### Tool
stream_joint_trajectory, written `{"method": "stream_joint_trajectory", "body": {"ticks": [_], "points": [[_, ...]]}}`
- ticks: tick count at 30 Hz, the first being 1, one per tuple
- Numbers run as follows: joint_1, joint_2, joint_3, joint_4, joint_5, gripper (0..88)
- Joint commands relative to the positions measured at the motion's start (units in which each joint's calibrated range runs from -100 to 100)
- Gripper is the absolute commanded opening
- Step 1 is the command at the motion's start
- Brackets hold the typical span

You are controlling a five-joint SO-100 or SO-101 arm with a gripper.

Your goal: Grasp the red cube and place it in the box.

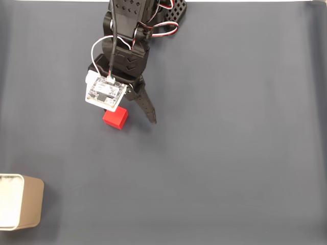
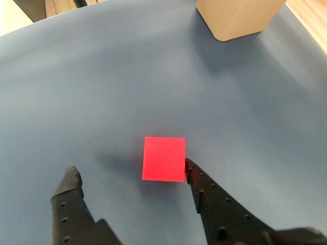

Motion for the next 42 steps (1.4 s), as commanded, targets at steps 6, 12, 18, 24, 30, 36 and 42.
{"method": "stream_joint_trajectory", "body": {"ticks": [6, 12, 18, 24, 30, 36, 42], "points": [[0.19, 0.11, -2.35, 0.12, -0.15, 40.4], [0.12, 0.45, -3.08, -0.04, -0.49, 30.2], [0.12, 0.54, -3.26, -0.04, -0.83, 22.1], [-0.17, 0.71, -4.27, -0.04, -1.76, 13.9], [-0.17, 1.23, -5.36, -0.21, -1.95, 6.5], [-0.17, 1.67, -6.18, -0.21, -1.86, 0.1], [-0.17, 1.84, -6.18, 0.37, -1.66, 0.0]]}}
